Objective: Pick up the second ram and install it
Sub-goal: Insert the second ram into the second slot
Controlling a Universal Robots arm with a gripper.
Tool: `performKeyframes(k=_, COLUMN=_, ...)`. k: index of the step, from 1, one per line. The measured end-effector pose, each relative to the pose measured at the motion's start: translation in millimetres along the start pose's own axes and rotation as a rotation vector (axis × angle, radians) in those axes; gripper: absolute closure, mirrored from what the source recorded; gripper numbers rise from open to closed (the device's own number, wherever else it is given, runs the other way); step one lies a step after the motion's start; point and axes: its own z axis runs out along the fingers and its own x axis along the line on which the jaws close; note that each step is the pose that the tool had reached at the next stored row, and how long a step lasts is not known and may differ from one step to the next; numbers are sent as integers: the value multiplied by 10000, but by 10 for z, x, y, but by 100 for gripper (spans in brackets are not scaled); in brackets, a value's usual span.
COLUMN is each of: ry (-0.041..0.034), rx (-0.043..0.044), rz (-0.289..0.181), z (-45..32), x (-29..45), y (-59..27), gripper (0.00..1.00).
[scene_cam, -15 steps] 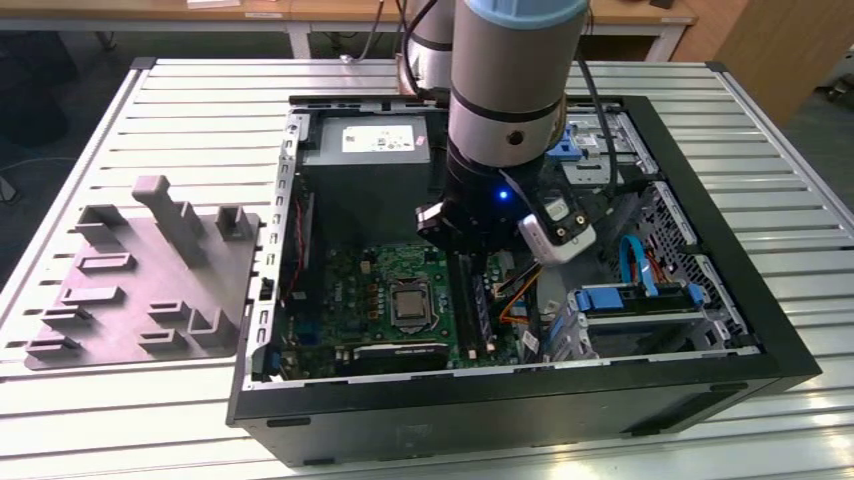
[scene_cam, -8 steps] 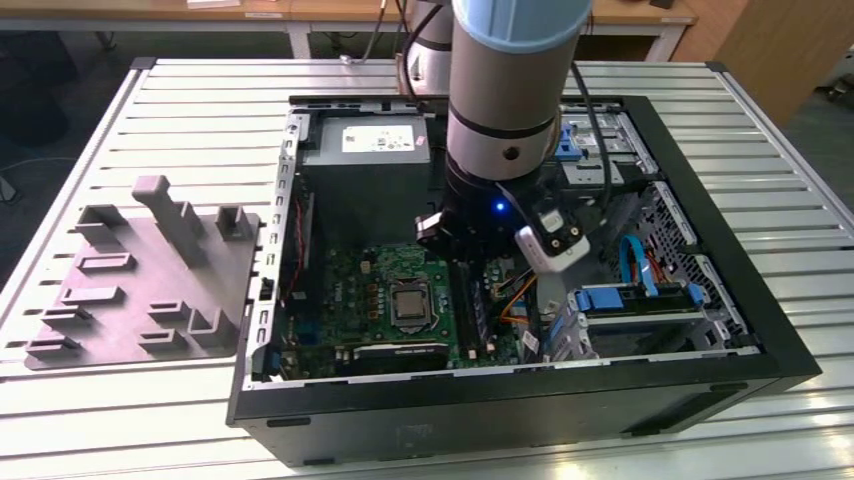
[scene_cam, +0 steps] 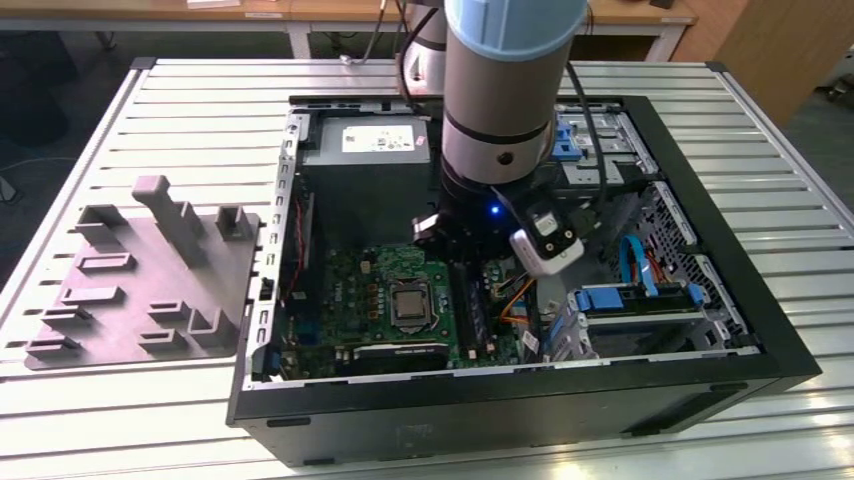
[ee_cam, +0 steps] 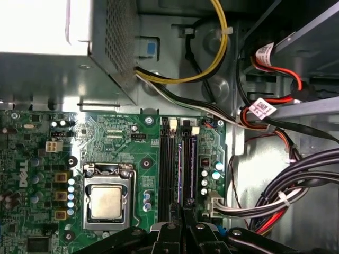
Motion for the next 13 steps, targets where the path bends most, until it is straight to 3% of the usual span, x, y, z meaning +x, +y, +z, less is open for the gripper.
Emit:
performKeyframes(k=8, ry=-8, rx=6, rz=92, z=37, x=28, y=-1, gripper=87)
performKeyframes(k=10, ry=-16, rx=-83, rz=98, z=39, x=29, y=-1, gripper=87)
performKeyframes(k=13, ry=-17, rx=-92, rz=97, z=47, x=29, y=-1, gripper=87)
